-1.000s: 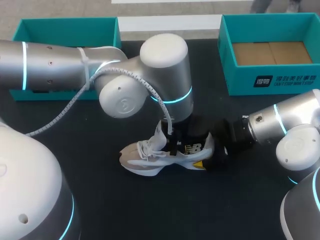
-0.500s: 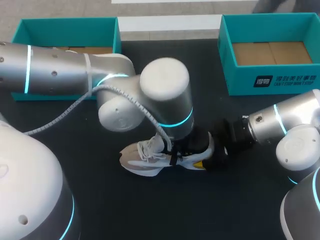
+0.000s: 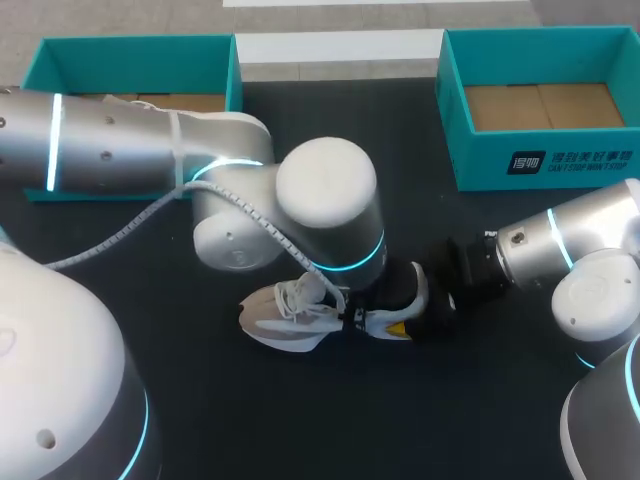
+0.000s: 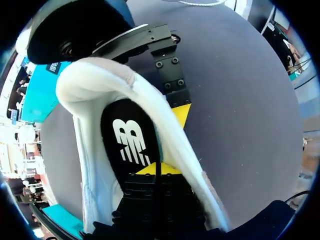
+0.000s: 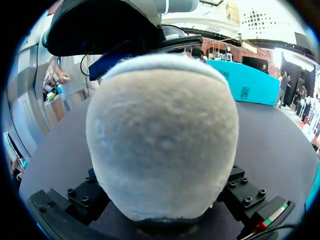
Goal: Take the shoe out of the shoebox, open the shoe tongue, remove and reinsert the insole, then place the shoe into the shoebox
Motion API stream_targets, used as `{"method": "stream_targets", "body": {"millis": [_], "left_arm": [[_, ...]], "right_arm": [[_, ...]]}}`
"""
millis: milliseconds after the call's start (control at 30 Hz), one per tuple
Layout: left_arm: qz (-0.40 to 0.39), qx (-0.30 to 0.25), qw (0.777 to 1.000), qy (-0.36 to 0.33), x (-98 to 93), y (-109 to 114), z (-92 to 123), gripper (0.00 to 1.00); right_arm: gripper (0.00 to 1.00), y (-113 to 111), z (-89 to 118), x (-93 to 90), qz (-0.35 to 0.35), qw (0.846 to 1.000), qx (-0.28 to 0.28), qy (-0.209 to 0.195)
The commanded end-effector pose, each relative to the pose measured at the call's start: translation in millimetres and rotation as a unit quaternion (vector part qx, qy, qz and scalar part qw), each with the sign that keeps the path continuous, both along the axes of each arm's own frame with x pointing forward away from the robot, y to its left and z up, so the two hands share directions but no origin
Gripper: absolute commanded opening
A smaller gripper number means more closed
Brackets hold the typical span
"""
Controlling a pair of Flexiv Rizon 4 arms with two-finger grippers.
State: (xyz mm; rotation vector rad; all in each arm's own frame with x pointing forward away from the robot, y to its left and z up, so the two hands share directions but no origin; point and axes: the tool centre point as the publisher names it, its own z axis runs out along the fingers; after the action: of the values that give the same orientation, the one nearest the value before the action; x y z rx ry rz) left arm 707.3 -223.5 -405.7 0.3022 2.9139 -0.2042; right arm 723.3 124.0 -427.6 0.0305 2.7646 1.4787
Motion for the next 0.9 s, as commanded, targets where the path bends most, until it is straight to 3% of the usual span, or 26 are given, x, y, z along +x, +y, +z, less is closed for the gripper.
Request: {"method": "stream_targets", "body": {"millis": [33, 500, 900], "left_arm": [[-0.003, -0.004, 1.000, 0.013, 6.7, 7.8, 9.4, 0.00], [-0.002, -0.058, 0.997, 0.043, 3.6, 13.0, 48.4, 0.00], [-0.022, -0.091, 0.994, 0.057, 1.5, 6.2, 59.3, 0.00]], "right_arm": [[0.00, 3.9, -5.6, 1.2, -0.001, 1.000, -0.001, -0.001], [0.00, 3.9, -5.6, 1.2, -0.001, 1.000, -0.001, -0.001], [0.00, 3.9, -5.6, 1.2, -0.001, 1.000, -0.001, -0.001]]}}
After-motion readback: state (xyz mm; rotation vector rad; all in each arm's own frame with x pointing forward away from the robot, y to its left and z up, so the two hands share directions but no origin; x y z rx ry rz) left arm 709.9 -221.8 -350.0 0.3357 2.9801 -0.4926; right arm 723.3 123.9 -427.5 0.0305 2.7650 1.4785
